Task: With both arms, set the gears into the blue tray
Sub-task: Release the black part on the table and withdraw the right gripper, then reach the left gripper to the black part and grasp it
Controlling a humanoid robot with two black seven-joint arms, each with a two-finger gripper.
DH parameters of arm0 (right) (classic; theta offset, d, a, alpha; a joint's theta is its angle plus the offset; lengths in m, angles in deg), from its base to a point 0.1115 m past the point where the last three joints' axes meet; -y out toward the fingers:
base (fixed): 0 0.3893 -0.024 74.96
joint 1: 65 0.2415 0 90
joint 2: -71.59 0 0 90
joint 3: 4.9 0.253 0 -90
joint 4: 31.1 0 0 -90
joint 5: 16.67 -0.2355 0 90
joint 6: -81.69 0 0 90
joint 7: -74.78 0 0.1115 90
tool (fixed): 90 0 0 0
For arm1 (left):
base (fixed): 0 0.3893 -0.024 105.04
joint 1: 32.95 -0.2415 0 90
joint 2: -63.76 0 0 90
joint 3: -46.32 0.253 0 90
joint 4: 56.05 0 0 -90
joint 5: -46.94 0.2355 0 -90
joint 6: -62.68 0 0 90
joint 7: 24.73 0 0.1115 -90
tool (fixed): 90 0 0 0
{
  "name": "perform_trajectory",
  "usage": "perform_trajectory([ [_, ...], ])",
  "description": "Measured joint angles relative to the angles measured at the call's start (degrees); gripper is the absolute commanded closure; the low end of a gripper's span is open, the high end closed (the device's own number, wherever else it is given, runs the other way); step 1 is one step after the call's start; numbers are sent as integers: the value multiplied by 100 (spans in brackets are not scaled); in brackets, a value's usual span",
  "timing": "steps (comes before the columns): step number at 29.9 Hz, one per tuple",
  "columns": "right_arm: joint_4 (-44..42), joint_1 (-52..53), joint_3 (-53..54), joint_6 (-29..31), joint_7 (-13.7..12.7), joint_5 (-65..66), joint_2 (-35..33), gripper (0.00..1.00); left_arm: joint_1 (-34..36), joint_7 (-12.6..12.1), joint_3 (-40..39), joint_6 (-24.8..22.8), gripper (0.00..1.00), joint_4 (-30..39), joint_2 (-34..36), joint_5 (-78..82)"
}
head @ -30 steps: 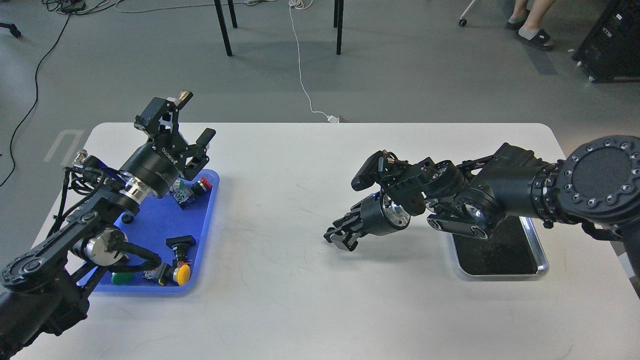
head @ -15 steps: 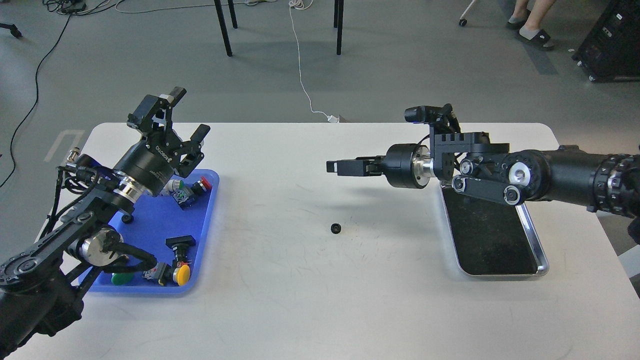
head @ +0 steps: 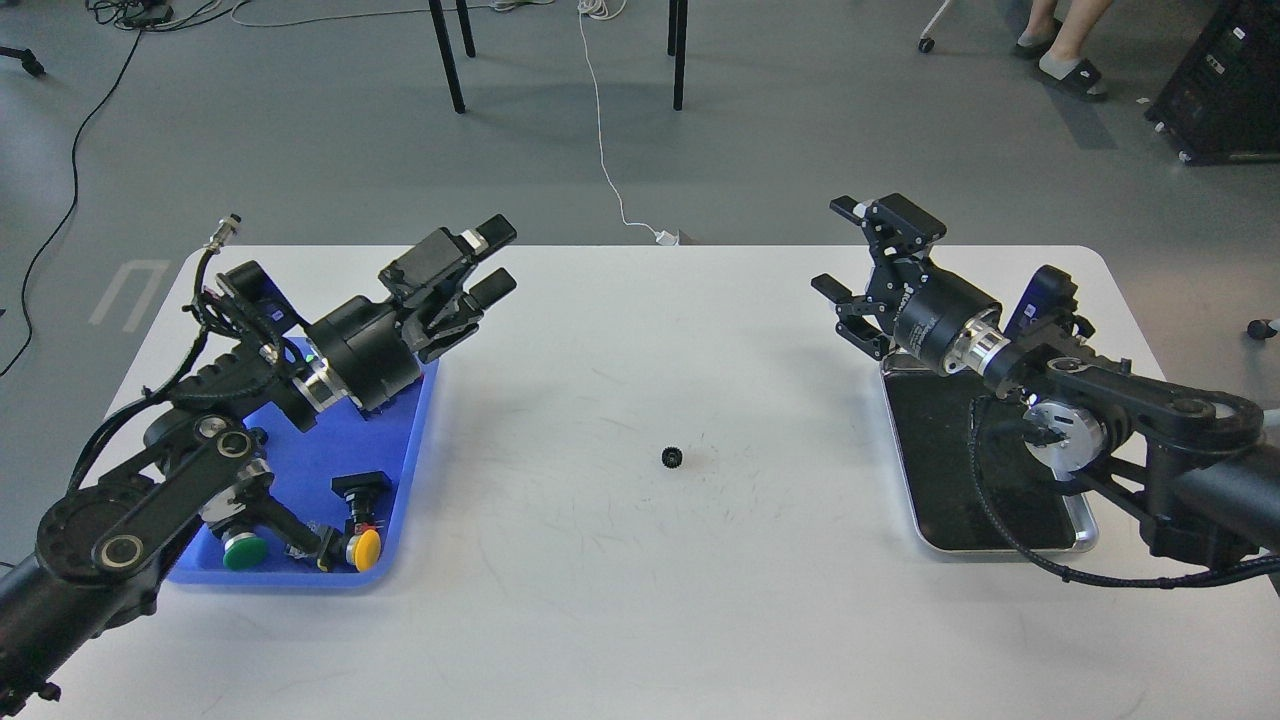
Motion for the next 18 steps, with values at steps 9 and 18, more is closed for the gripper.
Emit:
perform_trajectory([
  [9, 142, -1159, 906, 568, 1, -174, -387, 5, 1495, 6, 2188, 572, 3, -283, -351, 3504],
  [18, 286, -1459, 1292, 580, 1, -195, -680, 5, 2573, 5, 3552, 1104, 8, -2034, -1651, 4578],
])
